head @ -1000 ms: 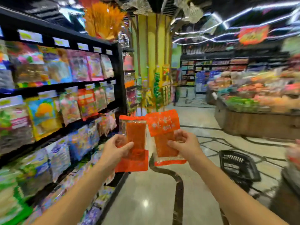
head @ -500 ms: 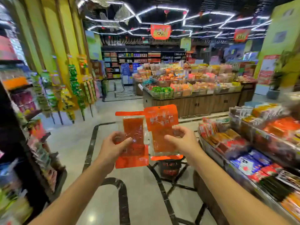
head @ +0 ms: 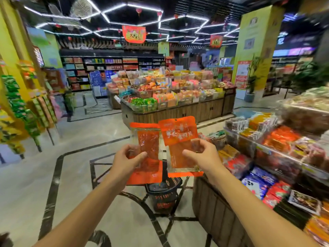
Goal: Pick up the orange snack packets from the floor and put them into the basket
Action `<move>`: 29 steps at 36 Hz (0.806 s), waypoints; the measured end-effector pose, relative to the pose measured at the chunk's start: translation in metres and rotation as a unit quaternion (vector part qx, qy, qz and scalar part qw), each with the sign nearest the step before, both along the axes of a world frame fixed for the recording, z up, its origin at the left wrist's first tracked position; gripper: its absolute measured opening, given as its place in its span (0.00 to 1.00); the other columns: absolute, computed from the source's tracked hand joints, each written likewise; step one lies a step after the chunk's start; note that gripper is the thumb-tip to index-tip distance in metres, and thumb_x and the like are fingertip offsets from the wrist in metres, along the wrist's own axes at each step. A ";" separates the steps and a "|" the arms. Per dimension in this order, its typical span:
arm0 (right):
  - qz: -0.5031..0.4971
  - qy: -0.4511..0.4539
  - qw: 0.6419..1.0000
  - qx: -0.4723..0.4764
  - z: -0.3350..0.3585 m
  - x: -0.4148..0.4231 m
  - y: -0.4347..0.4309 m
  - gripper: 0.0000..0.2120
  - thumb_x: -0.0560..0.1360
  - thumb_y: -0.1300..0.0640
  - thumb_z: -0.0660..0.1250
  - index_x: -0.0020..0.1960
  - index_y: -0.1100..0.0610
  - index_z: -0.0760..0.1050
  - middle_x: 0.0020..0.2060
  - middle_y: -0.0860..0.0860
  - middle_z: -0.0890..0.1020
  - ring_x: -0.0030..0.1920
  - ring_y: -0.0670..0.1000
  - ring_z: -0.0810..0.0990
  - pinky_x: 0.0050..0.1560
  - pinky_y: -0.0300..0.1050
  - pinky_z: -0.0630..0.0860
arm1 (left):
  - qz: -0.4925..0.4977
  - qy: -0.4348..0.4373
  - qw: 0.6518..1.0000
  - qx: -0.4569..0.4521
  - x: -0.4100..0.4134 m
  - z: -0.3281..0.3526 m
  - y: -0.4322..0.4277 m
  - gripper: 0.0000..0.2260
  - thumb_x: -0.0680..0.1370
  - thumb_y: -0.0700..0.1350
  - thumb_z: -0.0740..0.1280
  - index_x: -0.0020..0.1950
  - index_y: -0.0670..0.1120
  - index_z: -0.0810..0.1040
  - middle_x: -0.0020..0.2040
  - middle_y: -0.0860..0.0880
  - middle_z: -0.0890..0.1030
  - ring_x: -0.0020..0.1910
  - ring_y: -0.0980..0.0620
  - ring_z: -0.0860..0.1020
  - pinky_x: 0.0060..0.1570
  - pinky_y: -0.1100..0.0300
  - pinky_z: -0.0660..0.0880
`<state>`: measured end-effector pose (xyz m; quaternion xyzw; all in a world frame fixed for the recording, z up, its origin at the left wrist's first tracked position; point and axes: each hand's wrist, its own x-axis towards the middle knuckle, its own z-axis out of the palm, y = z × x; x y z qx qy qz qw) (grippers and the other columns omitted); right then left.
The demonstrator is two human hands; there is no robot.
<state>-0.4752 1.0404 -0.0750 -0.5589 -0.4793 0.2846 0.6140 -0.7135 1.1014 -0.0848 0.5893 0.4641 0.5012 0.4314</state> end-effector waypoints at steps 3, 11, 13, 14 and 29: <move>-0.009 -0.005 1.000 -0.002 -0.006 0.028 0.047 0.12 0.68 0.65 0.77 0.46 0.55 0.79 0.41 0.50 0.83 0.42 0.48 0.80 0.45 0.44 0.80 | -0.001 0.004 1.000 0.003 0.027 0.003 0.042 0.09 0.73 0.43 0.75 0.49 0.48 0.78 0.49 0.45 0.84 0.48 0.44 0.83 0.41 0.50 0.82; -0.006 -0.016 1.000 -0.019 -0.010 0.100 0.178 0.15 0.68 0.61 0.77 0.53 0.57 0.79 0.48 0.54 0.84 0.45 0.49 0.82 0.37 0.36 0.78 | 0.033 0.039 0.998 0.023 0.104 0.015 0.153 0.07 0.74 0.42 0.74 0.47 0.48 0.77 0.46 0.46 0.83 0.45 0.48 0.82 0.35 0.60 0.78; 0.009 -0.025 0.999 -0.026 -0.010 0.113 0.209 0.14 0.70 0.61 0.76 0.53 0.56 0.78 0.48 0.52 0.83 0.43 0.47 0.81 0.30 0.30 0.74 | 0.050 0.063 0.996 0.039 0.120 0.017 0.184 0.08 0.73 0.42 0.74 0.48 0.46 0.78 0.46 0.46 0.82 0.43 0.52 0.80 0.36 0.63 0.76; 0.014 -0.030 0.999 -0.031 -0.010 0.118 0.223 0.14 0.70 0.60 0.76 0.53 0.55 0.78 0.47 0.51 0.82 0.43 0.46 0.81 0.29 0.29 0.73 | 0.057 0.071 0.995 0.043 0.126 0.016 0.198 0.08 0.73 0.42 0.74 0.48 0.45 0.77 0.45 0.46 0.81 0.42 0.53 0.79 0.36 0.64 0.75; 0.037 -0.020 0.995 -0.089 -0.062 0.140 0.463 0.11 0.72 0.60 0.75 0.47 0.49 0.75 0.45 0.44 0.79 0.44 0.42 0.78 0.35 0.35 0.75 | 0.089 0.113 0.990 0.005 0.145 -0.060 0.447 0.08 0.73 0.49 0.74 0.46 0.52 0.75 0.47 0.50 0.80 0.48 0.50 0.80 0.48 0.49 0.81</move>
